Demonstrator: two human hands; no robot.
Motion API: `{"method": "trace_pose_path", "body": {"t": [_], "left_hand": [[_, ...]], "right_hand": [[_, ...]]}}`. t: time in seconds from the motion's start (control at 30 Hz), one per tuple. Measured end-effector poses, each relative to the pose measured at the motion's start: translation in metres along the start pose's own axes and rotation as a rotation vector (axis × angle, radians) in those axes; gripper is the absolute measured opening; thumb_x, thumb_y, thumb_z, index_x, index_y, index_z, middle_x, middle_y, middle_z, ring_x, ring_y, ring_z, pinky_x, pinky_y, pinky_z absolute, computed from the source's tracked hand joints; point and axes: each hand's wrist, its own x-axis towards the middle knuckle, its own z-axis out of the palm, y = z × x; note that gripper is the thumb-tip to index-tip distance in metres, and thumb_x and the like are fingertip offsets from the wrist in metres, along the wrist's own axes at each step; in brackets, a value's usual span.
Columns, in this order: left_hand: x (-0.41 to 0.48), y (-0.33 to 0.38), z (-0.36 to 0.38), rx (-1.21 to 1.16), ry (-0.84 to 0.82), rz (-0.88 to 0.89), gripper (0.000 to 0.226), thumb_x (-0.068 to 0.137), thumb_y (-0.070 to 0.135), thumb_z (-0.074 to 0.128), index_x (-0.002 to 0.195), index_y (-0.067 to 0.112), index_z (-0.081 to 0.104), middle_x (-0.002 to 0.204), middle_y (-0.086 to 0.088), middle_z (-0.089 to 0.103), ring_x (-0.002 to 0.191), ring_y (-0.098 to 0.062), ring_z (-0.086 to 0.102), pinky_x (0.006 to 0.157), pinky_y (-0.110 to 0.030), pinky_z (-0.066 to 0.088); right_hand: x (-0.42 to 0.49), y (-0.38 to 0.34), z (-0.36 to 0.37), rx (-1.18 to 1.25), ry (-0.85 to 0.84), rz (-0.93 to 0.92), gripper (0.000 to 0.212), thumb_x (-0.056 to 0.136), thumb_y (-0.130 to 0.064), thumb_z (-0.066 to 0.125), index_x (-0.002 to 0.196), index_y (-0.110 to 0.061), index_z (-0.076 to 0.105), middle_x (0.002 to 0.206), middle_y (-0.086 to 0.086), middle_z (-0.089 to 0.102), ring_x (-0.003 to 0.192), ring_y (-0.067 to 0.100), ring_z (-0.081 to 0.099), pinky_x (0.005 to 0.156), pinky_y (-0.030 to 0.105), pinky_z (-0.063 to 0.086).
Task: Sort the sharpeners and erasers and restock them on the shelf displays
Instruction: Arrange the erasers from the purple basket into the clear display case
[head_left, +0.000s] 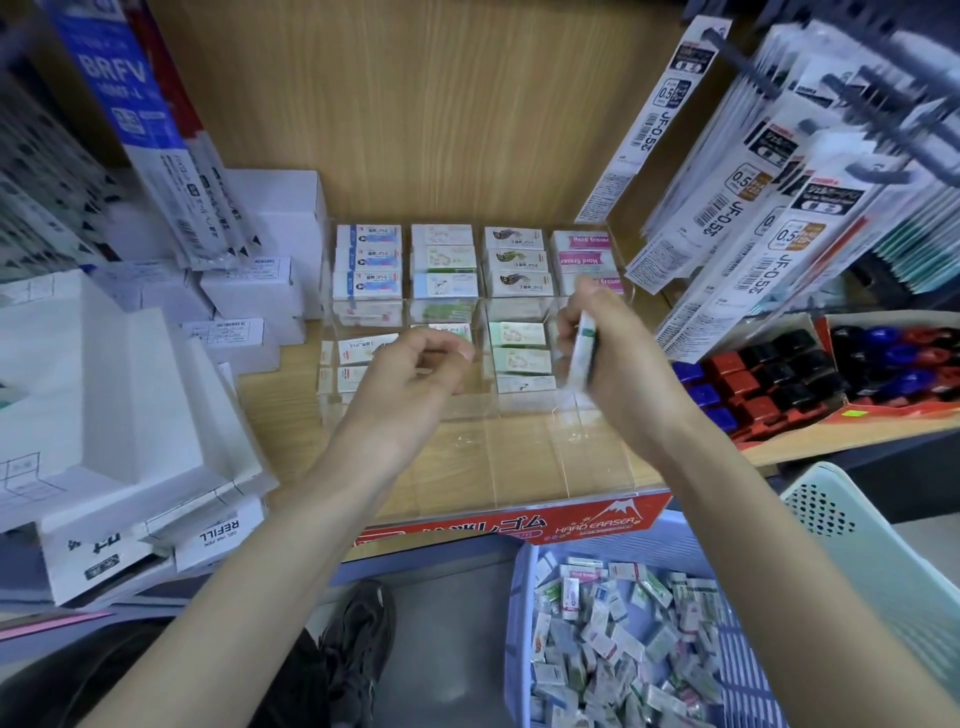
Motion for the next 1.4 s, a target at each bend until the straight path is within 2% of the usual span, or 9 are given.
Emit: {"method": "trace_pose_path", "body": {"t": [0.1,0.2,0.3,0.53,0.73,0.87,1.0,1.13,1.4], "left_hand": [[-0.001,0.002,0.003,0.015,-0.059,0.004,0.012,0.095,0.028,0.051,0.091,0.027,0.063,0.086,0.008,0.066,0.07,0.005,0.061,0.071,-0.022,0.042],[-0.002,0.002,0.004,0.007,-0.113,-0.001,0.017,0.093,0.034,0.053,0.097,0.021,0.064,0.087,0.006,0.067,0.07,0.005,0.063,0.071,-0.021,0.044],[-0.003,0.002,0.003,0.009,-0.182,0.017,0.009,0.088,0.031,0.061,0.092,0.025,0.065,0.096,-0.002,0.069,0.084,-0.008,0.067,0.073,-0.017,0.049],[0.002,-0.003,0.001,-0.109,-0.147,-0.007,0.011,0.091,0.014,0.059,0.097,0.018,0.066,0.089,-0.001,0.071,0.069,-0.001,0.066,0.066,-0.012,0.049],[-0.003,-0.01,-0.003,0.383,-0.269,0.023,0.017,0.088,0.027,0.063,0.104,0.023,0.067,0.094,0.012,0.068,0.092,-0.003,0.062,0.082,-0.017,0.044],[0.001,-0.011,-0.025,0.474,0.138,0.148,0.018,0.087,0.018,0.063,0.105,0.02,0.065,0.092,0.014,0.059,0.08,-0.001,0.055,0.066,-0.007,0.039],[0.004,-0.027,-0.054,0.878,0.353,0.244,0.062,0.079,0.039,0.07,0.135,0.024,0.047,0.139,-0.008,0.035,0.13,-0.027,0.027,0.108,-0.037,0.025],[0.002,-0.047,-0.068,0.861,0.155,0.007,0.094,0.079,0.053,0.063,0.15,0.027,0.007,0.157,-0.007,-0.003,0.145,-0.024,-0.002,0.116,-0.042,0.01],[0.001,-0.05,-0.067,0.637,0.035,0.027,0.063,0.083,0.047,0.059,0.137,0.022,0.036,0.135,0.0,0.05,0.124,-0.021,0.045,0.1,-0.039,0.04]], "right_hand": [[-0.008,0.007,0.017,0.62,-0.081,0.096,0.012,0.082,-0.023,0.046,0.086,-0.013,0.042,0.082,0.004,0.046,0.077,0.016,0.048,0.08,0.031,0.041],[-0.007,0.016,0.029,0.525,0.041,0.061,0.01,0.097,-0.016,0.046,0.1,-0.007,0.047,0.095,0.014,0.051,0.092,0.023,0.053,0.094,0.036,0.043],[-0.007,0.017,0.034,0.345,0.164,-0.004,0.013,0.084,-0.022,0.061,0.082,-0.012,0.053,0.073,0.001,0.06,0.075,0.013,0.057,0.082,0.028,0.046],[-0.012,0.02,0.035,0.357,0.071,0.048,0.018,0.094,-0.024,0.051,0.098,-0.01,0.062,0.096,0.009,0.066,0.094,0.022,0.059,0.093,0.036,0.043],[-0.012,0.035,0.032,0.103,0.175,0.02,0.03,0.09,-0.01,0.061,0.12,-0.011,0.059,0.108,0.008,0.065,0.099,0.019,0.062,0.084,0.035,0.052],[0.005,0.021,0.034,-0.201,0.16,-0.09,0.02,0.093,-0.007,0.056,0.108,-0.02,0.056,0.091,-0.007,0.061,0.073,-0.002,0.057,0.057,0.018,0.048],[0.033,0.009,0.046,-0.705,-0.001,-0.173,0.024,0.096,-0.009,0.051,0.112,-0.021,0.064,0.102,-0.008,0.055,0.089,0.007,0.053,0.069,0.009,0.037],[0.043,0.001,0.054,-1.096,-0.081,-0.223,0.018,0.094,-0.012,0.055,0.109,-0.013,0.066,0.112,0.005,0.057,0.095,0.013,0.05,0.078,0.017,0.035],[0.056,0.025,0.081,-1.165,-0.086,-0.207,0.009,0.084,-0.008,0.065,0.087,-0.012,0.058,0.099,0.01,0.058,0.092,0.026,0.058,0.08,0.035,0.047]]}}
